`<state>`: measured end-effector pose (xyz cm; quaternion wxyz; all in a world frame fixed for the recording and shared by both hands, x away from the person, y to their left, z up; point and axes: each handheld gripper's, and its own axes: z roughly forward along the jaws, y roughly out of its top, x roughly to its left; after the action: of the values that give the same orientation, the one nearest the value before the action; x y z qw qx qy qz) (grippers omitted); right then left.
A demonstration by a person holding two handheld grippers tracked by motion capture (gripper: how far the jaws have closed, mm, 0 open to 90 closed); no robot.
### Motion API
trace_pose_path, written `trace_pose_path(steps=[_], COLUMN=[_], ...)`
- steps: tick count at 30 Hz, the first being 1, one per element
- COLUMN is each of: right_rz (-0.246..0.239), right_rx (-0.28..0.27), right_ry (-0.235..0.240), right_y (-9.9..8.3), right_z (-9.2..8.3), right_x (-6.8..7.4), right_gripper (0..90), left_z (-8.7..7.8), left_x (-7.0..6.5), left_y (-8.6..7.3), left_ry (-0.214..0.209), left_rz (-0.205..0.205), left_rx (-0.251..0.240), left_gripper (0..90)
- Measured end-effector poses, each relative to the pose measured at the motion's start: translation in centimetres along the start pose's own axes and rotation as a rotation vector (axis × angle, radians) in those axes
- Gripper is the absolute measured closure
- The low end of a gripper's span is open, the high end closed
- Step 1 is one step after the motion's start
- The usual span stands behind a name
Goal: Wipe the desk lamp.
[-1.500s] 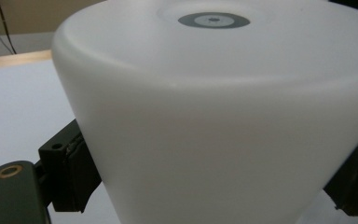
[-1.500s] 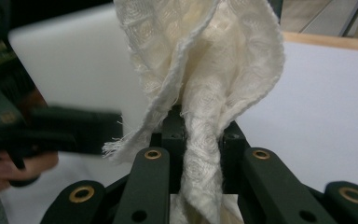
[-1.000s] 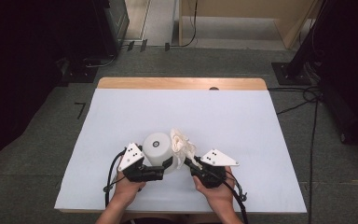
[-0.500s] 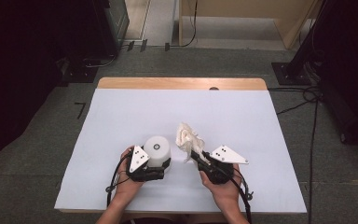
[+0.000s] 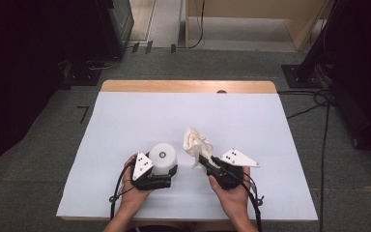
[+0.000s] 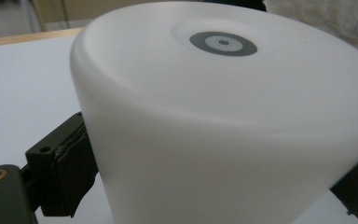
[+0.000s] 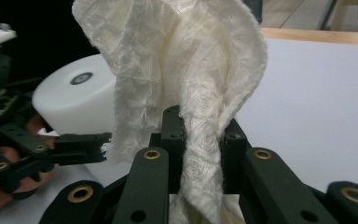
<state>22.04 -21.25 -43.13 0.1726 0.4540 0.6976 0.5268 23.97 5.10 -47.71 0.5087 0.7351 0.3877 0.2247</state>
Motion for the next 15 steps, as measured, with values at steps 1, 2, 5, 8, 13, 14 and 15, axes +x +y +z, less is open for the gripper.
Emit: trace_pose_path(steps=[1,2,5,8,13,14,15], right_rz=[0.011,0.013,0.027,0.020,-0.018,-0.032,-0.031], right_rx=[0.006,0.008,0.010,0.017,0.005,0.005,0.002], right_ry=[-0.002,-0.002,0.002,-0.004,-0.024,-0.023,-0.010], right_y=[0.0,0.0,-0.1,-0.2,-0.4,-0.4,-0.4], right_z=[0.1,0.2,0.3,0.3,0.4,0.6,0.7], right_x=[-0.1,-0.1,-0.2,-0.2,0.0,0.2,0.3], right_gripper=[77.5,77.5,77.0,77.0,77.1,77.2,77.3], left_z=[0.1,0.3,0.7,0.5,0.4,0.4,0.3], left_x=[-0.5,-0.8,-1.5,-1.4,-1.2,-0.8,-0.8], left_y=[0.0,0.0,-0.1,-0.2,0.0,0.3,0.4], left_ry=[0.052,0.073,0.114,0.128,0.102,0.041,0.015], left_rz=[-0.001,-0.001,-0.003,-0.003,0.007,-0.023,-0.033], left_rx=[0.006,0.013,0.032,0.025,0.034,0.035,0.029], left_gripper=[3.1,3.0,3.5,8.0,8.4,8.4,8.5])
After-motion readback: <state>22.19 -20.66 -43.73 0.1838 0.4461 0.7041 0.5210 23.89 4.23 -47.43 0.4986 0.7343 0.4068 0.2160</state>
